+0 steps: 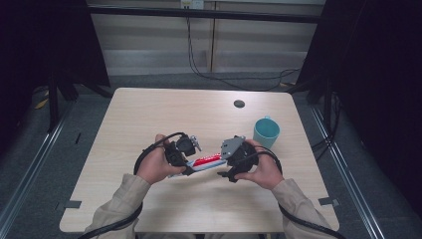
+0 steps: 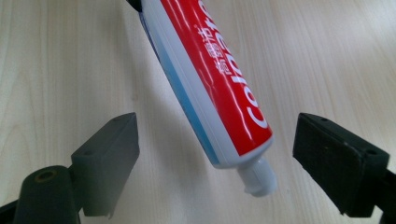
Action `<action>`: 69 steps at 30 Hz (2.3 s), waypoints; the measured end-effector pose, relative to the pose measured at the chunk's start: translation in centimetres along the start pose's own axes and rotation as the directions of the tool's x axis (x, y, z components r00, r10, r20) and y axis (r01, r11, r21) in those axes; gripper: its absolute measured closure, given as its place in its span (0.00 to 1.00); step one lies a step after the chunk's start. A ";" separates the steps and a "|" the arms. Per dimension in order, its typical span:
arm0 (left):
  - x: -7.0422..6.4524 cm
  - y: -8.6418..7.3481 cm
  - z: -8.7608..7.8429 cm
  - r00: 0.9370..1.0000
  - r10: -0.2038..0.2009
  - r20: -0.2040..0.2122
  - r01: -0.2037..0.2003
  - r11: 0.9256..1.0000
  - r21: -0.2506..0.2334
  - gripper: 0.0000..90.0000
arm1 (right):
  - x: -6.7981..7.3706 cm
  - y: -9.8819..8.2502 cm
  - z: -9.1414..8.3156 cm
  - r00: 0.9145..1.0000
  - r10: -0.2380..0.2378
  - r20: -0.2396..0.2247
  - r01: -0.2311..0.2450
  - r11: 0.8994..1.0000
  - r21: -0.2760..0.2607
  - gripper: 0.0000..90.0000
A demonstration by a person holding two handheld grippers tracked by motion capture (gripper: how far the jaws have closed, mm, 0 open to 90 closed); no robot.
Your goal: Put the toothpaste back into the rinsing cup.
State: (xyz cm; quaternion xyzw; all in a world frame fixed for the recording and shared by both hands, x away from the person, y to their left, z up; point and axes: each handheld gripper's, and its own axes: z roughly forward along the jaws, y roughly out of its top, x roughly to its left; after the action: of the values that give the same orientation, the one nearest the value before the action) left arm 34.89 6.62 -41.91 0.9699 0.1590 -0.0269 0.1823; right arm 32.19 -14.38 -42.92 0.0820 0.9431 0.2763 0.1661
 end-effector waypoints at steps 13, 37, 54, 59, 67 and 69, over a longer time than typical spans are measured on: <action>-0.5 0.9 0.1 0.999 0.033 0.022 -0.033 0.999 -0.019 0.82 | 0.1 0.8 1.5 0.997 -0.049 -0.054 0.050 0.999 0.017 0.32; -0.4 0.6 -0.8 0.994 0.109 -0.014 -0.109 0.973 -0.202 0.60 | -0.2 1.2 0.0 0.998 -0.030 -0.051 0.034 0.997 0.074 0.77; 0.1 -1.3 -1.3 0.987 0.131 -0.088 -0.151 0.948 -0.279 0.51 | -1.2 -0.4 -1.1 0.998 0.035 -0.044 -0.032 0.997 0.070 0.78; 0.2 -1.3 -1.2 0.985 0.139 -0.100 -0.161 0.949 -0.270 0.55 | -1.2 0.0 -1.0 0.998 0.028 -0.052 -0.024 0.997 0.074 0.78; -0.3 -1.3 -1.3 0.969 0.195 -0.153 -0.227 0.946 -0.233 0.62 | -1.3 0.3 -1.0 0.998 0.025 -0.060 -0.021 0.997 0.071 0.78; -0.5 -1.2 -1.2 0.961 0.220 -0.168 -0.252 0.946 -0.203 0.67 | -1.2 0.4 -0.9 0.998 0.034 -0.061 -0.029 0.997 0.076 0.78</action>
State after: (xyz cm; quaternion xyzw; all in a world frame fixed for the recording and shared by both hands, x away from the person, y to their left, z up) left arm 33.98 7.97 -41.11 0.9549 0.0563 0.0828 0.2796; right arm 33.03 -14.78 -41.68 0.0944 0.9561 0.2457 0.1288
